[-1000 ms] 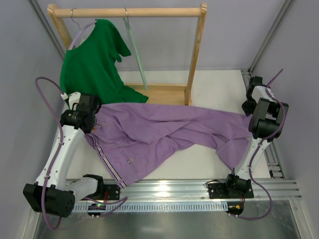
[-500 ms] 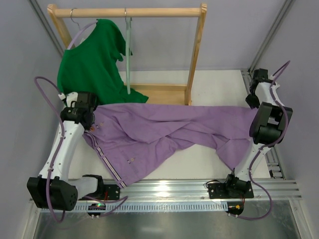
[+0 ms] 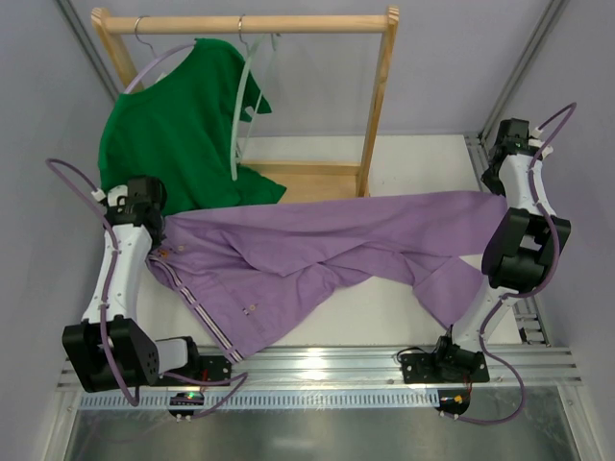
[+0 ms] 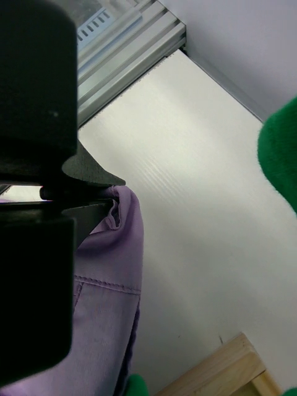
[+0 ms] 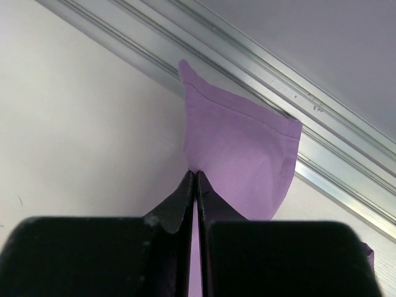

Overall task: Place the trousers on the hanger
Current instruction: Fold the trousers

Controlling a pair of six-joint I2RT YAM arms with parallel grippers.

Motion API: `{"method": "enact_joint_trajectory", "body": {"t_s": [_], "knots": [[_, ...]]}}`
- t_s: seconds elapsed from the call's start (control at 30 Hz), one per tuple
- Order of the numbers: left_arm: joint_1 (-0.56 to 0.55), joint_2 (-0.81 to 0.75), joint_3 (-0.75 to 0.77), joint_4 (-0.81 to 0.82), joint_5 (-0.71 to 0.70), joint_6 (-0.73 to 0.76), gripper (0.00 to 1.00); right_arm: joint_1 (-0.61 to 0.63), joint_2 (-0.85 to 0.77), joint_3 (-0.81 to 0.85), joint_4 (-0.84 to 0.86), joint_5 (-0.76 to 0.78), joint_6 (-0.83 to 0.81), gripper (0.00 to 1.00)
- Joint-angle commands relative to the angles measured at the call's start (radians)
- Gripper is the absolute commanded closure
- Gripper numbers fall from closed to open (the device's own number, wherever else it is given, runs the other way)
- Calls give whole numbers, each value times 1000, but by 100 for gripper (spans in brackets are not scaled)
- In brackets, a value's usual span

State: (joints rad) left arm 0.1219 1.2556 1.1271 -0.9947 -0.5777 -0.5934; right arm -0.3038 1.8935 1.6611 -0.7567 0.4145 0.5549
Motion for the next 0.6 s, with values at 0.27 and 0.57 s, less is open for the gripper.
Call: {"method": "enact_joint_trajectory", "body": {"t_s": [0.27,0.57], "knots": [[107,100,22,76,-1,60,100,31,16,31,100,-157,20,96],[150,237,11,165,87,9,100,52,38,-21,157,-233,37,96]]}}
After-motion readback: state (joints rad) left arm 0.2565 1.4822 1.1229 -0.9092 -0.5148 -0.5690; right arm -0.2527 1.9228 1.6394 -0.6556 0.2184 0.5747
